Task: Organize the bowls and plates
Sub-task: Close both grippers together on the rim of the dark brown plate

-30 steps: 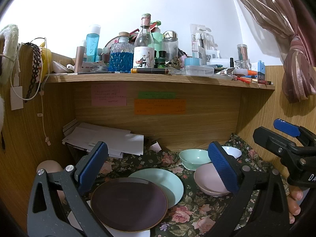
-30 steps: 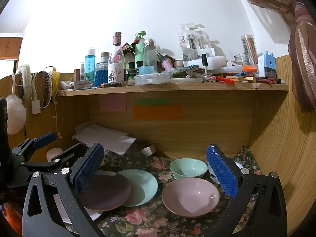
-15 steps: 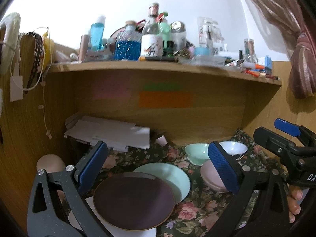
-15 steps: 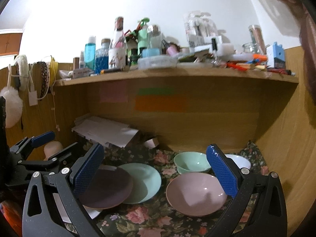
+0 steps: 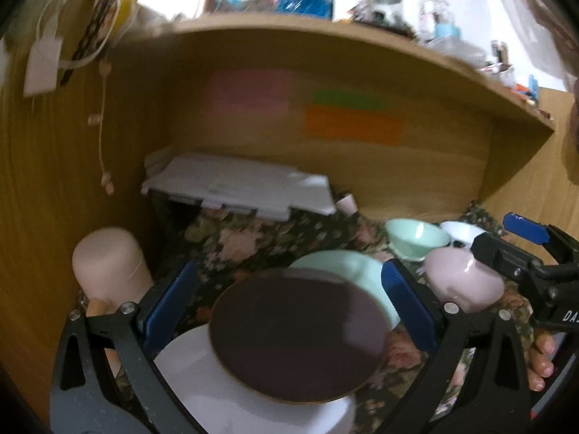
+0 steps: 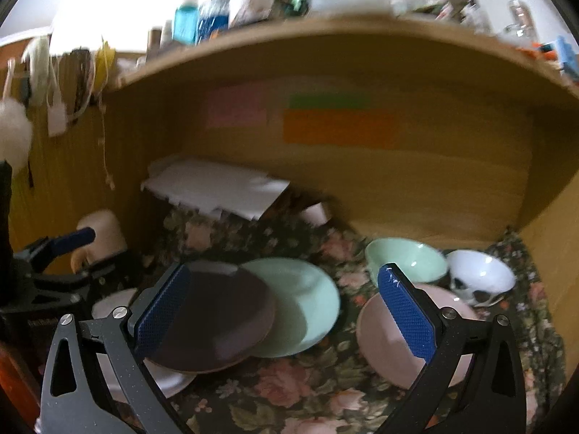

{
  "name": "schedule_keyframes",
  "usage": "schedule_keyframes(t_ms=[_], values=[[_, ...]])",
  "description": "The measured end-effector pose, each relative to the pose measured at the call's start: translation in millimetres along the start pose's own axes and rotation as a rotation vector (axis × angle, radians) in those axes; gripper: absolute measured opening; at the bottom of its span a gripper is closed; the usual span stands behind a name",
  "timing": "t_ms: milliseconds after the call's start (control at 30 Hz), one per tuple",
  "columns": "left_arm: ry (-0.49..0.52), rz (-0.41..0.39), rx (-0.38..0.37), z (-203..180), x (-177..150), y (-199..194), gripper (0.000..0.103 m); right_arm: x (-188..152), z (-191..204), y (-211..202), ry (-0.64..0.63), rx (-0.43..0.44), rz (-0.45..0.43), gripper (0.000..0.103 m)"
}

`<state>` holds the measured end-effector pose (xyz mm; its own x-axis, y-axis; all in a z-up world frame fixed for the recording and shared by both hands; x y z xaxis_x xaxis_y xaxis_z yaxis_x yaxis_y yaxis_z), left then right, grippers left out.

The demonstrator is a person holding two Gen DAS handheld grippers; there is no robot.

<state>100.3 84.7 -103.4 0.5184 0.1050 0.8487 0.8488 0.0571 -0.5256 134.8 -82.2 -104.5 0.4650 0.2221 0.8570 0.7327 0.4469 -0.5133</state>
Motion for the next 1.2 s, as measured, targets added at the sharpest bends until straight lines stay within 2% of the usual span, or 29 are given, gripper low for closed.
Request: schedule_keyframes(t_ms=[200,567,733,933,1100,1200], values=[[-0.016,0.086,0.051,29,-17,24,0.103,-15,12,39,0.007,0.073,0.118,0.101],[-0.076,0.252,0.077,66,-48,61,0.102,-31,8,98,0.015,0.098,0.348,0.062],[-0.063,0.317,0.059,70,-58,70,0.085,-36,0,116,0.032,0.092,0.416,0.051],[-0.100,0.384,0.011,74,-68,82,0.068,-41,-7,133,0.058,0.110,0.474,0.037],[-0.132,0.430,-0.023,76,-73,88,0.052,-42,-7,141,0.072,0.136,0.493,0.033],[-0.129,0.450,-0.032,74,-75,91,0.047,-41,-5,144,0.070,0.153,0.498,0.032]])
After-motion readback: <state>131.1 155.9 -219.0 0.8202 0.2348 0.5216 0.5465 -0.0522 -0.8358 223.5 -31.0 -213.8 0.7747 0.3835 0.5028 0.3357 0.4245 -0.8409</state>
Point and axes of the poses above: each gripper's, at about its wrist camera, not at the fingertips, and y roughly the way its jaws point, z to its left, x to its top, the point moved 6 cm from there along y, roughly the way its jaws point, and after that the axes turned 8 degrees about z, right-handed, at the moved point
